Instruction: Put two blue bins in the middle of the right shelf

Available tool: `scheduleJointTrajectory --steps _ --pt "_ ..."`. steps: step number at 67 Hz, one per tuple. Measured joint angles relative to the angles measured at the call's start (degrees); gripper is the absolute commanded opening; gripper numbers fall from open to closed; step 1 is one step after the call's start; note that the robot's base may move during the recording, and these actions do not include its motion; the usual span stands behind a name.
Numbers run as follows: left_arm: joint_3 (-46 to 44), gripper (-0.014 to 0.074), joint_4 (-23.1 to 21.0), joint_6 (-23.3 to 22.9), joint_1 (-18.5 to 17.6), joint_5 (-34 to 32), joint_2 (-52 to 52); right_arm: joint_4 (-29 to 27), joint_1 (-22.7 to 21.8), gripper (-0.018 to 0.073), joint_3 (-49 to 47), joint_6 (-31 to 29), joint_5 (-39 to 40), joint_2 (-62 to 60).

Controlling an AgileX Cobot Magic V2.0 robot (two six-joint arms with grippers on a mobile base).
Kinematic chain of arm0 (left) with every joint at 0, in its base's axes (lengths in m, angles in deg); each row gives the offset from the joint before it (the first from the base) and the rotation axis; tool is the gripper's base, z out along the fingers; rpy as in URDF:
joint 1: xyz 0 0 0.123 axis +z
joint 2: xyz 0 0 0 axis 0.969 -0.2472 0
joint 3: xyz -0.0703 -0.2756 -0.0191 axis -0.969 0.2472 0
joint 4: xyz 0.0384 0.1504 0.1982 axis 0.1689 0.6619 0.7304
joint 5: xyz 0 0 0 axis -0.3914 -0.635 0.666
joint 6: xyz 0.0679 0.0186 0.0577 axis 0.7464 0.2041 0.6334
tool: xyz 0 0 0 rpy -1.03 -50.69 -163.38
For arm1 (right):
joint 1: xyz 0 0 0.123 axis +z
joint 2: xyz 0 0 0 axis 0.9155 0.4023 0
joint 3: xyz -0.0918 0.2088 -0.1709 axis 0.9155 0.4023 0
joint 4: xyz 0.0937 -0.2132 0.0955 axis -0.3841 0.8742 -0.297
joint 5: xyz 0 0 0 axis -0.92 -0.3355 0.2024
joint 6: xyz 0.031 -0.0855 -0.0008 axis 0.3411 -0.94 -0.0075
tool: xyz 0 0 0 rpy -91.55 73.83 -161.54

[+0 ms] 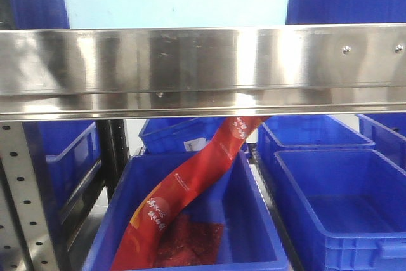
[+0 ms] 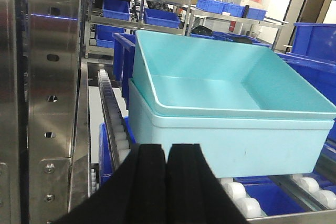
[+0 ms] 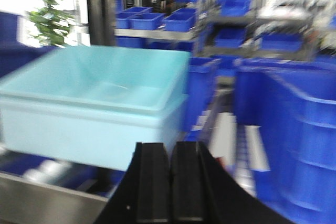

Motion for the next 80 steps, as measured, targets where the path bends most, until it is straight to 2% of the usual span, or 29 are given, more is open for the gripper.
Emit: scheduleJointTrajectory --steps 8,20,30,80 --pt "0.0 -0.0111 0.0 0.0 0.0 0.0 0.0 -2.2 -5.3 -0.0163 8.8 -4.6 1.0 -6.3" --pt "0.0 -0.0111 0.0 0.0 0.0 0.0 0.0 -3.4 -10.8 -0.0163 20.7 -5.5 1.6 -16.4" --pt "0.0 -0.0111 0.0 0.0 0.0 -0.1 0.0 -4.4 -14.7 -0.0163 25.5 -5.8 2.7 -21.1" --pt "0.0 -0.0111 0.0 0.0 0.0 -1.4 0.0 -4.8 -15.3 -0.0163 25.7 -3.6 4.0 -21.3"
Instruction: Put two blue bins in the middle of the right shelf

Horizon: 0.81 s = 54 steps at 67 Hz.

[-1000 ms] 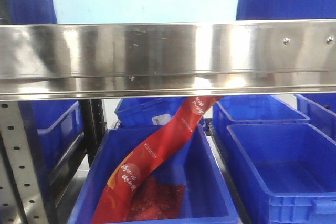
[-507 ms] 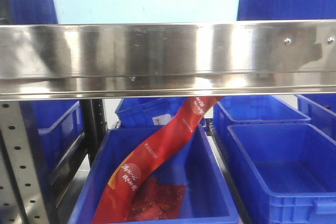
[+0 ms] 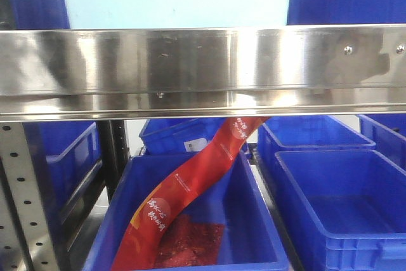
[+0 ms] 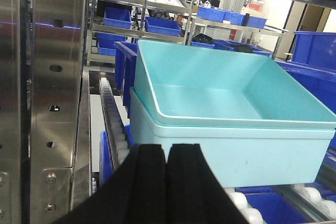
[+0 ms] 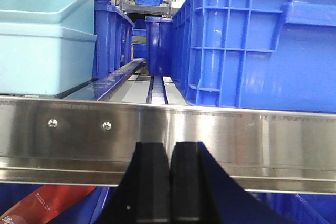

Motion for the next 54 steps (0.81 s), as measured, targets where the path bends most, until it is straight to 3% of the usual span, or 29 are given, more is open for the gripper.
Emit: scheduleJointTrajectory --steps 31,41,54 --pt "0.5 -0.0111 0.0 0.0 0.4 -0.7 3.1 0.0 0.0 -0.0163 0.0 0.0 0.0 0.0" --pt "5.2 -0.0111 4.3 0.0 4.4 -2.4 10.1 0.0 0.0 -0.0163 0.0 0.0 0.0 0.0" --pt "18.2 -0.0111 7.8 0.0 11.2 -2.0 18.1 0.0 0.0 -0.0163 0.0 0.0 0.1 0.0"
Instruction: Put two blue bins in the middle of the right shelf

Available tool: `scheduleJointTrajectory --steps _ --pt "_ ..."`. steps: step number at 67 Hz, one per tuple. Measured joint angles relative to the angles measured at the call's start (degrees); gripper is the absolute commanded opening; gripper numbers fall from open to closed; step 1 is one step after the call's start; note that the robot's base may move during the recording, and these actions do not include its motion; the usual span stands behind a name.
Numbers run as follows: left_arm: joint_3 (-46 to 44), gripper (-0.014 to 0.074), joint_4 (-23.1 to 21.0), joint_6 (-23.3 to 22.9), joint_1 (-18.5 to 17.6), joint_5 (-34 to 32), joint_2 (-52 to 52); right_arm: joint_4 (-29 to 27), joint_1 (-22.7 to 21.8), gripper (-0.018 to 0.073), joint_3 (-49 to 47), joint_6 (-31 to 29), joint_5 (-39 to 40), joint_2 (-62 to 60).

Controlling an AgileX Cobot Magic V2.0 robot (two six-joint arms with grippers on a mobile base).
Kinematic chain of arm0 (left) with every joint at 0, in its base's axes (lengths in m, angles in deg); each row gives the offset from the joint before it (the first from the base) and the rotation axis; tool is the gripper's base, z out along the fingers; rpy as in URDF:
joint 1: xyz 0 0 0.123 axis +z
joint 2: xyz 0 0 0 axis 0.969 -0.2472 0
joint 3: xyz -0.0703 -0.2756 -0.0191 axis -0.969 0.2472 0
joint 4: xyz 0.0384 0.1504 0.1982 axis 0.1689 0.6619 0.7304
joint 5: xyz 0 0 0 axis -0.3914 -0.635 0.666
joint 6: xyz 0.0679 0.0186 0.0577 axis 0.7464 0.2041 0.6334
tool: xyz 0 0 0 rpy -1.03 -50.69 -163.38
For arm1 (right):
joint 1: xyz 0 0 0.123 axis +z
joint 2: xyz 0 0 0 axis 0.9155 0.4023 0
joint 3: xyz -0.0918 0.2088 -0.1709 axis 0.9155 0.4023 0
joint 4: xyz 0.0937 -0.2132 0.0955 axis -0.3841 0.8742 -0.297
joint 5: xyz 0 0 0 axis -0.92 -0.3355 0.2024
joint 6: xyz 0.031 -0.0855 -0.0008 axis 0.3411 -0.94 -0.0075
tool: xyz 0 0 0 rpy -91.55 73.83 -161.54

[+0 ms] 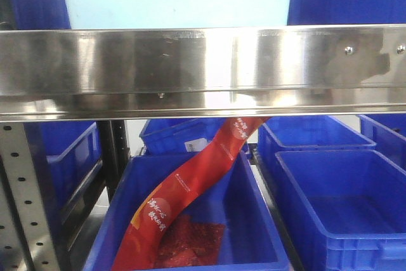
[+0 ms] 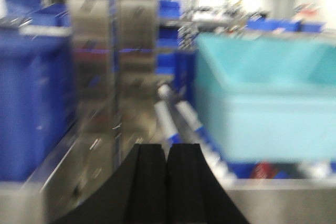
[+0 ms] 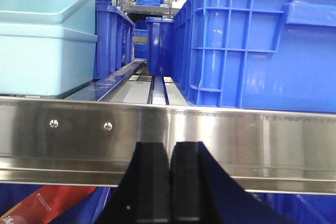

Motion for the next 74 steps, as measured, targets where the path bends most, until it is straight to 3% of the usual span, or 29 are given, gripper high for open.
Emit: scheduleJointTrajectory --steps 17,74 --pt "12.0 -0.0111 0.5 0.0 1.4 0.6 12.8 0.0 0.0 -0.0163 0.0 0.0 0.0 0.0" --pt "12.4 -0.0111 0.5 0.0 1.4 3.1 15.6 0.0 0.0 -0.0163 0.1 0.0 0.0 0.0"
